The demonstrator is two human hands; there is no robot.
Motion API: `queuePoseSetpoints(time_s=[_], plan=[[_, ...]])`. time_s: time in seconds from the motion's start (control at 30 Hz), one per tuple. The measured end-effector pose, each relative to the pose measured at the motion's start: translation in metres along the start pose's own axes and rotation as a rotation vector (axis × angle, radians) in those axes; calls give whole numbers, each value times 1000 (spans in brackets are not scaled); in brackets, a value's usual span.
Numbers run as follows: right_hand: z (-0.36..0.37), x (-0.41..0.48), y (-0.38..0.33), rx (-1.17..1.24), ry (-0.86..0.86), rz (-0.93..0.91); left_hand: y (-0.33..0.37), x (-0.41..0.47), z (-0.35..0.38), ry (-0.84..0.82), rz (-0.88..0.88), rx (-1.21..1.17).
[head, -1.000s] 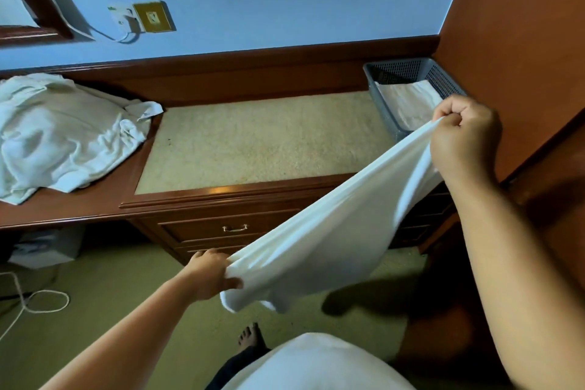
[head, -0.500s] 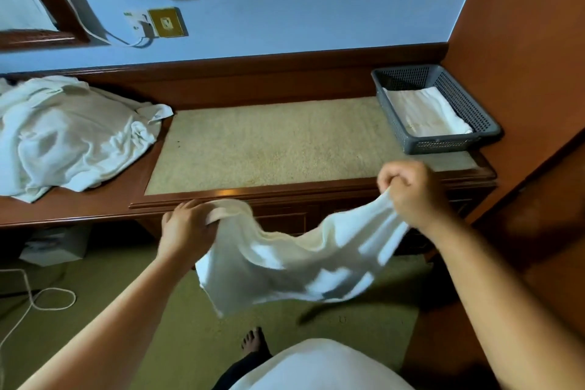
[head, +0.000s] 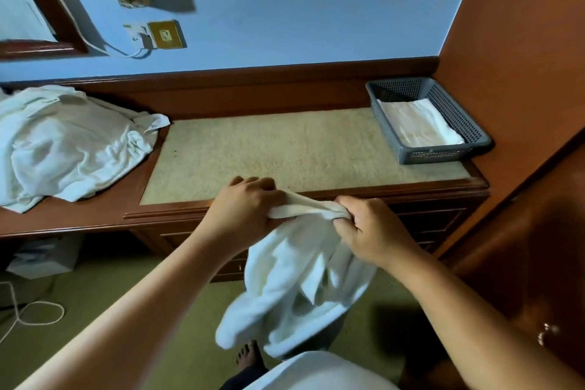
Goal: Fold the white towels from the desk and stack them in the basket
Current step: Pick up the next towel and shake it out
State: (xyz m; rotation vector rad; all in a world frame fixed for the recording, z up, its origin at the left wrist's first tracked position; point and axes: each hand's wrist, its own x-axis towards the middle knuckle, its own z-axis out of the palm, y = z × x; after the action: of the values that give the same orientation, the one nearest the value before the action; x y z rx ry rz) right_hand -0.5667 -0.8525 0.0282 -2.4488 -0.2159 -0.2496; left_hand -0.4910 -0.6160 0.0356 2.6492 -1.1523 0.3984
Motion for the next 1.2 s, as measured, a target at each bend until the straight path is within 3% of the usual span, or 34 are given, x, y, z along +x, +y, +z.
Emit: queuePoseSetpoints(time_s=[0.1, 0.2, 0.3, 0.37, 0.5, 0.57, 0.8, 1.07, 1.2], plan=[[-8, 1, -4, -114, 14, -57, -16, -9, 17, -177, -158, 138], [-12, -1, -2, -97, 6, -57, -30, -15, 22, -235, -385, 240], [-21, -8, 7, -87, 0, -32, -43, -21, 24, -258, -616, 198], [-24, -11, 10, -111, -20, -14, -35, -25, 25, -229, -515, 102], [-27, -9, 8, -110, -11, 0, 23, -23, 12, -73, -112, -337], [-28, -8, 4, -109, 16, -5, 55, -24, 13, 16, -51, -498], [-35, -10, -2, -63, 94, -11, 107, -29, 32, 333, -232, -701], [-24, -20, -1, 80, 67, -30, 99, -32, 38, 231, -318, -515], [-21, -21, -4, 146, 31, -37, 90, -25, 17, 238, -389, -618]])
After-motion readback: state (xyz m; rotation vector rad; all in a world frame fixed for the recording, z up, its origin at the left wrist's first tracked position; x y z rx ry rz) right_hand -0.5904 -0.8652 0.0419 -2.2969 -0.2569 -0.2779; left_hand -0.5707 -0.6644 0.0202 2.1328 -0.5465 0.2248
